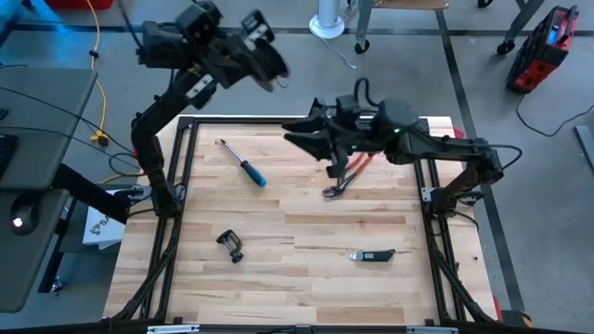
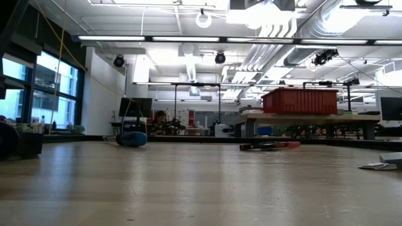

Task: Coil cords
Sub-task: Coil the black wire onto the black spool

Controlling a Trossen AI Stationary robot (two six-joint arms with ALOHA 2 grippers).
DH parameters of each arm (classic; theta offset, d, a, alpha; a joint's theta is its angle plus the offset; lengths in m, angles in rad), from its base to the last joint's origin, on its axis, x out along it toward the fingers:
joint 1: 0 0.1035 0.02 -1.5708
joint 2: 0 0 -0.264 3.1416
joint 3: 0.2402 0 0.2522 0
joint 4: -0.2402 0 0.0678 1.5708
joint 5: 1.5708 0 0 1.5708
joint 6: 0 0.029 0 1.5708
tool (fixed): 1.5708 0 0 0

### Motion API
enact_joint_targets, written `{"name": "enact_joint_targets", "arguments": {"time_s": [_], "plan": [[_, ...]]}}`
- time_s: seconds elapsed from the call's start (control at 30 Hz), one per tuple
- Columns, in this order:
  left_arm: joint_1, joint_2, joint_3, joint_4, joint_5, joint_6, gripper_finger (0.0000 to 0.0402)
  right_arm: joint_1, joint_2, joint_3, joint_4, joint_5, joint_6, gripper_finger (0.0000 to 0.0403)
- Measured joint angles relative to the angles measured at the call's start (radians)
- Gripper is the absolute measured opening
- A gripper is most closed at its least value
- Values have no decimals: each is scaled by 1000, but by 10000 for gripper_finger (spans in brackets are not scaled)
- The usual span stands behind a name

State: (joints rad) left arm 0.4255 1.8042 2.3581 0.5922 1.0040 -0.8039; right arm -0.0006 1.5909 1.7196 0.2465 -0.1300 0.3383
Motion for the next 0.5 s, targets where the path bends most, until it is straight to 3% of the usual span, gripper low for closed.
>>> {"name": "enact_joint_targets", "arguments": {"time_s": [0.23,0.37,0.5], "plan": [[21,-32,2,2,17,-2,0,1,-34,53,-154,32,-272,133],[20,-26,-2,-20,15,-2,0,14,-10,123,-291,160,-473,133],[19,-30,0,-81,-2,52,0,20,9,176,-319,220,-526,133]]}}
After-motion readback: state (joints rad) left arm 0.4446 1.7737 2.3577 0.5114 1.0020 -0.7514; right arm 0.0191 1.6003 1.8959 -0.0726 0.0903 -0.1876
